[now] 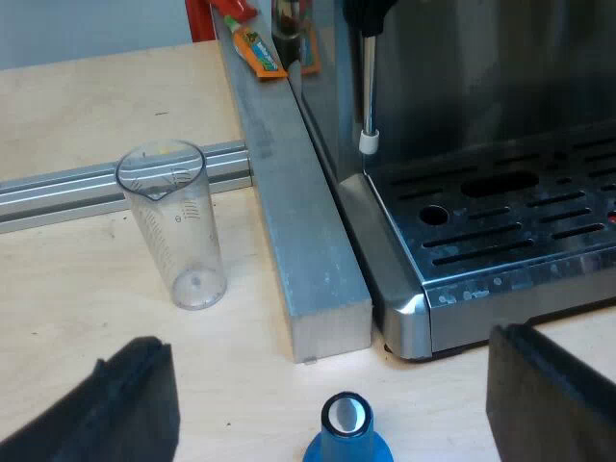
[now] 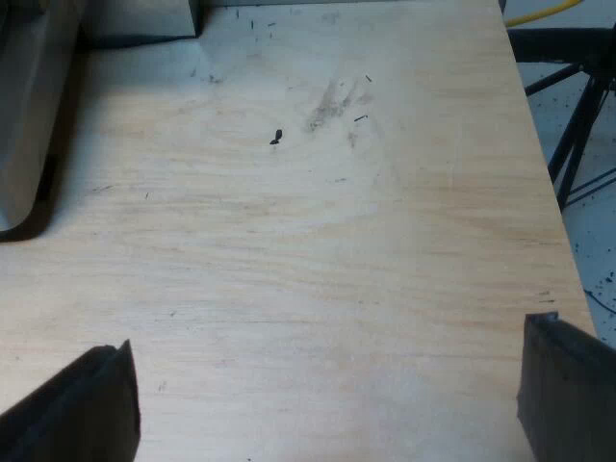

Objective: Pour the beans into the coffee machine

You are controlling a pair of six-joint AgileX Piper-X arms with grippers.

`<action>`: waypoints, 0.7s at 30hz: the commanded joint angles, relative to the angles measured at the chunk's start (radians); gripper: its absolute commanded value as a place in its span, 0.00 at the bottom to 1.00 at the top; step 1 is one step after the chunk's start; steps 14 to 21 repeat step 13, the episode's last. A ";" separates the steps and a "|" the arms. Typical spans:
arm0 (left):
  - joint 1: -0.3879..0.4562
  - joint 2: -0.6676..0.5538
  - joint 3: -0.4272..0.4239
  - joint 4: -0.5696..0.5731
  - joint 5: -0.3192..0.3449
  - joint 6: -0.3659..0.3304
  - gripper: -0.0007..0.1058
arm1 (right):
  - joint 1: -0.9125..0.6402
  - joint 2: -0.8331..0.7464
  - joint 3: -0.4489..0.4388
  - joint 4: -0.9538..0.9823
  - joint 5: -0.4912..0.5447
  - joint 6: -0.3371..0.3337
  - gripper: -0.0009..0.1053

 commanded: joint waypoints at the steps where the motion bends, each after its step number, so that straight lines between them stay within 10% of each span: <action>1: -0.004 -0.134 -0.004 -0.005 -0.001 -0.001 0.65 | -0.001 -0.046 -0.005 -0.007 -0.003 0.005 0.77; 21: -0.004 -0.140 -0.019 0.026 -0.001 0.001 0.65 | -0.001 -0.046 -0.005 -0.007 -0.003 0.005 0.77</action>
